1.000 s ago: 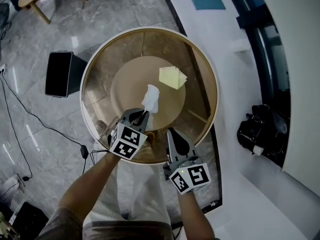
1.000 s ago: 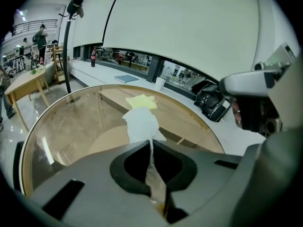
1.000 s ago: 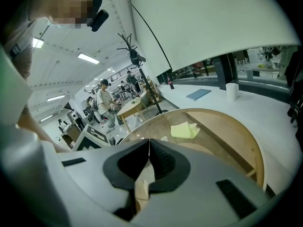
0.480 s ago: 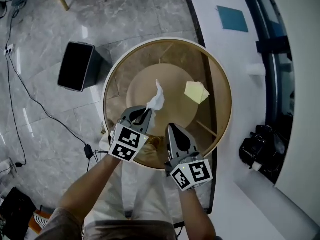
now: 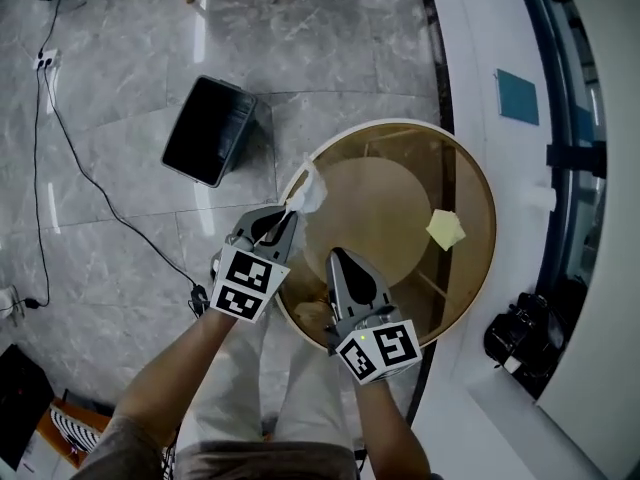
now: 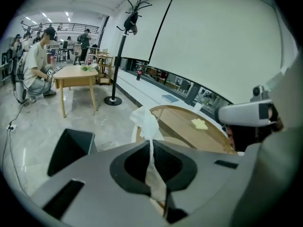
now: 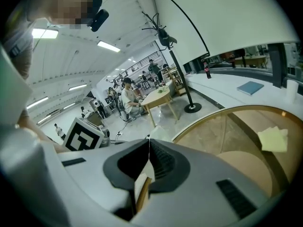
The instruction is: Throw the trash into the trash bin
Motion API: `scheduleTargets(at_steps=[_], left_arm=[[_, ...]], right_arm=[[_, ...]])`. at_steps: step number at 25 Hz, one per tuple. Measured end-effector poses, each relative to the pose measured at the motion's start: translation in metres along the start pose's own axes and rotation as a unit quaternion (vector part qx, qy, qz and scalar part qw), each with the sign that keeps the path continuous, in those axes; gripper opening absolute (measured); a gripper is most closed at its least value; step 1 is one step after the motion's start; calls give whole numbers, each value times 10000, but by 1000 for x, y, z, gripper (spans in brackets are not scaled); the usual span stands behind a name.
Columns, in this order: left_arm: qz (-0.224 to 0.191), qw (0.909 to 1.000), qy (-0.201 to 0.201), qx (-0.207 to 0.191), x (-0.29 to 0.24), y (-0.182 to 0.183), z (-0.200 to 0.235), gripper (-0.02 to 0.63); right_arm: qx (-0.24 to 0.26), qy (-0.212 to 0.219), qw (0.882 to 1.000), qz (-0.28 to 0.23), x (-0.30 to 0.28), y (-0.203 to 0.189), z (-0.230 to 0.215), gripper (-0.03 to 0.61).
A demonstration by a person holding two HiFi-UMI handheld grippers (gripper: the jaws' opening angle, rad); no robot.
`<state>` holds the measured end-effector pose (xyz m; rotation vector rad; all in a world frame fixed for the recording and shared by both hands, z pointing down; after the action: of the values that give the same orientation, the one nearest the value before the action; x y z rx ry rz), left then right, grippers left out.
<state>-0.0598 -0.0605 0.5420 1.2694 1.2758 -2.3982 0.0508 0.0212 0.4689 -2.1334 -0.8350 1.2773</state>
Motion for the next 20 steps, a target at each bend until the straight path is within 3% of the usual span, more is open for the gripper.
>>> scheduleTargets(at_steps=[11,20], left_arm=[[-102,9965,529,633,42,-24,130,21],[-166,9894,907,1120,50,-46,193,21]], right_arm=[[208,464,9977,451,-99,6,76,18],[415,685,9937,789,-144,7,99,18]])
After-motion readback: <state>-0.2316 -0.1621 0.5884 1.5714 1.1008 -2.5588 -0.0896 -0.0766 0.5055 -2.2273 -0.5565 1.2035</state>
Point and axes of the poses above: the fingertips, and each gripper's own axes: x backward along the fingers, z to its left, y out of its top, the point moved 6 cm from there along x, backward along the fingers, and after that the axes turned 8 degrees about z, right-handed, at the moved point
